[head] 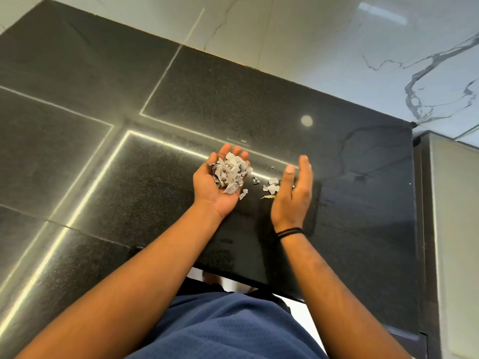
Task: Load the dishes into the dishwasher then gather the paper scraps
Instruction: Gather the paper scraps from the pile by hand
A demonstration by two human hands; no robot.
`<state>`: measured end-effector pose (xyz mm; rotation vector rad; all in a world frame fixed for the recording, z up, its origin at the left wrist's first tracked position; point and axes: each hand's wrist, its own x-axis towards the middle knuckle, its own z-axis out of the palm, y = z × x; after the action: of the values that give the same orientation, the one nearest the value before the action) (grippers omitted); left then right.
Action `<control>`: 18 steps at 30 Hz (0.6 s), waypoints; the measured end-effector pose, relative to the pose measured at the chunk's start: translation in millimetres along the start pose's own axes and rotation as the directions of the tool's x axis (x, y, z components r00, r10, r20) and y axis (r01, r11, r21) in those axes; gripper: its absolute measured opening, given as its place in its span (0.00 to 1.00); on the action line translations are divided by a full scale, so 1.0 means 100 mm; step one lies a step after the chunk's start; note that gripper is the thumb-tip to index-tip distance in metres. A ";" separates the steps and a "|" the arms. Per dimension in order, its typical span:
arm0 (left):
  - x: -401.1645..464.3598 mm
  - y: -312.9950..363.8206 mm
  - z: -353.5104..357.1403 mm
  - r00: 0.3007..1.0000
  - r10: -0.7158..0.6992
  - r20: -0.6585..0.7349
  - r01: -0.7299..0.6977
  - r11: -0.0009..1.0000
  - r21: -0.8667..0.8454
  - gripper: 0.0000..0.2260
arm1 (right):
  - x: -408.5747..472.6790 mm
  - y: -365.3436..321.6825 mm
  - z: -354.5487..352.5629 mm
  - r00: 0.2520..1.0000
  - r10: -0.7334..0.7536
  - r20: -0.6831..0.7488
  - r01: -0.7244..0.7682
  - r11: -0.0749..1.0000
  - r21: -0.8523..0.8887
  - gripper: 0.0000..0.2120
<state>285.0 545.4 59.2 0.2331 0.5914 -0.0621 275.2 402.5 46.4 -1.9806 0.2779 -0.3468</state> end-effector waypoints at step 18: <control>-0.48 0.31 -0.45 0.957 0.261 -0.123 -0.279 0.947 -0.159 0.16 | 0.14 0.24 0.35 0.817 -0.158 0.555 0.490 0.698 -0.522 0.46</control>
<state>224.4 585.7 55.5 0.1448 0.6565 0.2685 300.4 417.5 12.2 -2.7433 -0.3531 0.0435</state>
